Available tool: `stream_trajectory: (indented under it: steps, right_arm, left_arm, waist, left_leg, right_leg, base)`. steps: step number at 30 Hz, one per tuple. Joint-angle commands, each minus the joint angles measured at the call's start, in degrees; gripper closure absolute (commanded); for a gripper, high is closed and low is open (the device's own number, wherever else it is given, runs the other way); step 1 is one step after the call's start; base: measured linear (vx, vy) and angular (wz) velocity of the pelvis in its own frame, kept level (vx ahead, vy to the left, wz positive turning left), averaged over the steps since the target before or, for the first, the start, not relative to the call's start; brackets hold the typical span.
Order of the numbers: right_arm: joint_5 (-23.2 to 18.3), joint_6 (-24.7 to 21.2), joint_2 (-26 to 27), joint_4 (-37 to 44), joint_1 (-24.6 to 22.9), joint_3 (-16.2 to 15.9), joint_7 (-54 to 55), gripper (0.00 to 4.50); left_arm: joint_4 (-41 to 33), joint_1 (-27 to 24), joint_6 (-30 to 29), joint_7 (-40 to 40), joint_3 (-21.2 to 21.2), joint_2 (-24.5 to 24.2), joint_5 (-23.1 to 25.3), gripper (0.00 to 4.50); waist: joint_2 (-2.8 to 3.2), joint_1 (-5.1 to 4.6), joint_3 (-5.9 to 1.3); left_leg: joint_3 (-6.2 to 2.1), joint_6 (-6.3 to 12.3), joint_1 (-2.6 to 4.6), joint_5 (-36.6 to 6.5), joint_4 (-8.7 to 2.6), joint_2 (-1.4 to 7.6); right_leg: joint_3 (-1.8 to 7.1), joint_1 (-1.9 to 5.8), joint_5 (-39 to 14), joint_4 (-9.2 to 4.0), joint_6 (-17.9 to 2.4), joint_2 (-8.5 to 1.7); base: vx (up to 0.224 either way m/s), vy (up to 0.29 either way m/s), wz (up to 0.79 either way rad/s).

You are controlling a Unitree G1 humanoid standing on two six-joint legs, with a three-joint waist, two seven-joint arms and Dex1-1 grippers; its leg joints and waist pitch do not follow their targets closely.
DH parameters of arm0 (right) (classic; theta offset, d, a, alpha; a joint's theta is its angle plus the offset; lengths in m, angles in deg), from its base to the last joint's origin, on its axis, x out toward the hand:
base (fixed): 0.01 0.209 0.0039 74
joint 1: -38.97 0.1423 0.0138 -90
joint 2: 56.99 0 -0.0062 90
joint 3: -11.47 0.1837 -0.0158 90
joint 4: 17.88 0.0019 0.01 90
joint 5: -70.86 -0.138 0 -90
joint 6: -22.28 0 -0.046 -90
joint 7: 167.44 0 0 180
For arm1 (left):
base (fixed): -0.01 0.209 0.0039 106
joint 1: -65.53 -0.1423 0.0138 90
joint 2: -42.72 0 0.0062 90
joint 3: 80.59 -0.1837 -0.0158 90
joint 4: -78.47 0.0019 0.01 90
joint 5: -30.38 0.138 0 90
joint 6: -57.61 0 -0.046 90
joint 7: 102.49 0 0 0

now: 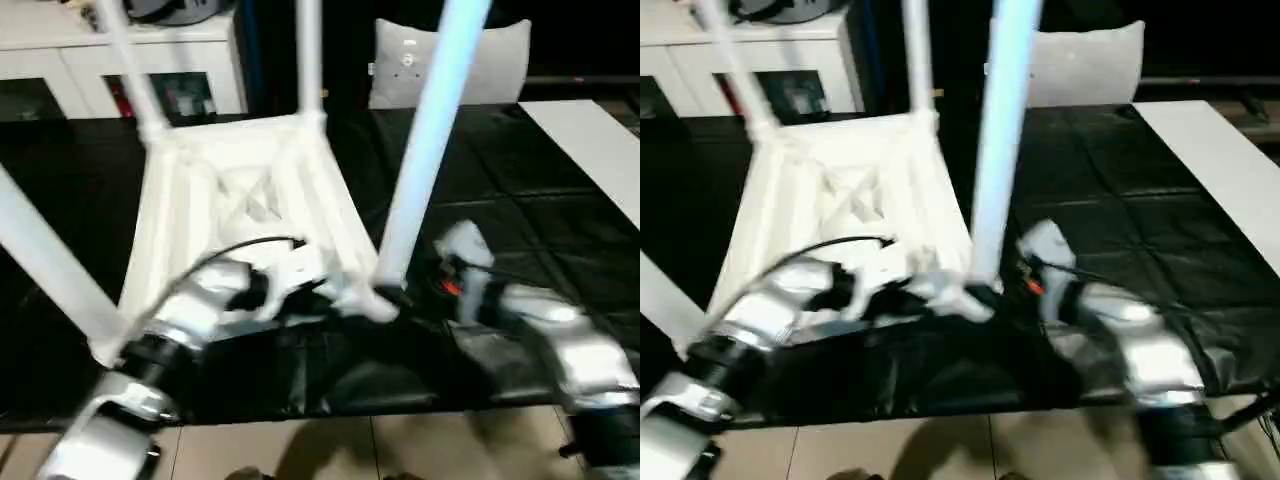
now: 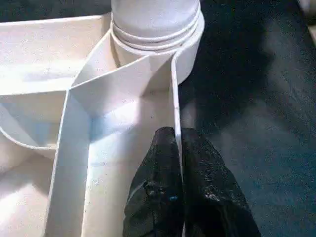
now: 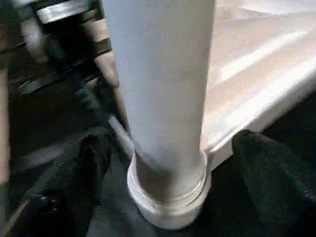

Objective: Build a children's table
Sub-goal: Rotate leg to tighten

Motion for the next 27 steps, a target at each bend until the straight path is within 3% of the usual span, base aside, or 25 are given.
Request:
stream_trajectory:
  steps: [1,4,11,12,23,24,27]
  right_arm:
    - [-0.5,1.0,-1.0,0.7,0.9,-1.4,-3.3,0.04]
    - [-2.3,0.8,-3.2,0.4,1.6,-3.4,-10.3,0.20]
    - [-2.5,0.6,-2.9,-1.4,2.8,-5.2,-12.7,0.62]
    - [-2.3,0.6,-2.7,-1.5,2.9,-5.3,-12.6,0.88]
    - [-4.5,-1.9,-3.2,-1.2,2.9,-6.3,-15.7,1.47]
    - [-4.6,-2.1,-3.2,-1.1,2.8,-6.3,-15.8,1.73]
    - [-4.9,-2.3,-2.9,-0.9,2.6,-6.0,-15.8,1.93]
  left_arm:
    - [-0.3,1.7,4.1,-5.6,-3.2,-0.1,0.2,4.50]
    - [-0.2,2.1,7.0,-12.0,-5.1,-1.7,-0.3,4.50]
    - [1.3,3.4,9.9,-14.7,-6.1,-2.5,0.0,4.50]
    - [1.3,3.5,9.8,-14.7,-6.1,-2.5,0.0,4.50]
    - [3.2,3.8,11.4,-15.6,-5.8,-3.3,-0.4,4.50]
    - [3.2,3.8,11.4,-15.6,-5.7,-3.3,-0.4,4.50]
    - [4.1,4.0,11.4,-15.2,-5.4,-3.3,-0.2,4.50]
  waist:
    - [-0.64,0.03,-3.99]
    - [-0.88,0.41,-4.01]
    - [-0.81,1.27,-4.06]
    - [-0.86,1.27,-4.03]
    - [-1.03,1.15,-4.15]
    - [-1.01,1.20,-4.14]
    - [-1.09,1.20,-4.11]
  left_leg:
    - [0.48,3.45,0.53,-11.6,-3.66,0.72]
    - [0.49,3.56,0.51,-11.3,-3.69,0.89]
    - [0.51,3.25,0.67,-11.1,-3.65,0.91]
    - [0.50,2.91,0.64,-11.6,-3.70,0.92]
    - [0.49,3.07,0.44,-10.3,-3.60,0.79]
    - [0.47,3.06,0.48,-10.6,-3.65,0.85]
    - [0.48,2.78,0.50,-11.1,-3.68,0.85]
  right_leg:
    - [2.05,3.24,-11.3,-4.22,-12.8,-2.18]
    - [2.05,3.25,-11.0,-4.06,-13.0,-2.17]
    - [2.04,3.02,-11.4,-3.93,-13.2,-2.25]
    - [2.07,3.08,-11.8,-3.95,-13.2,-2.29]
    - [2.00,3.28,-10.7,-3.81,-13.1,-2.21]
    - [2.00,3.28,-11.2,-3.87,-13.1,-2.27]
    - [2.00,3.25,-12.1,-3.95,-12.9,-2.29]
  base:
    - [0.000,0.000,0.00]
    - [0.000,0.000,0.00]
    - [0.000,0.000,0.00]
    - [0.000,0.000,0.00]
    - [0.000,0.000,0.00]
    - [0.000,0.000,0.00]
    - [0.000,0.000,0.00]
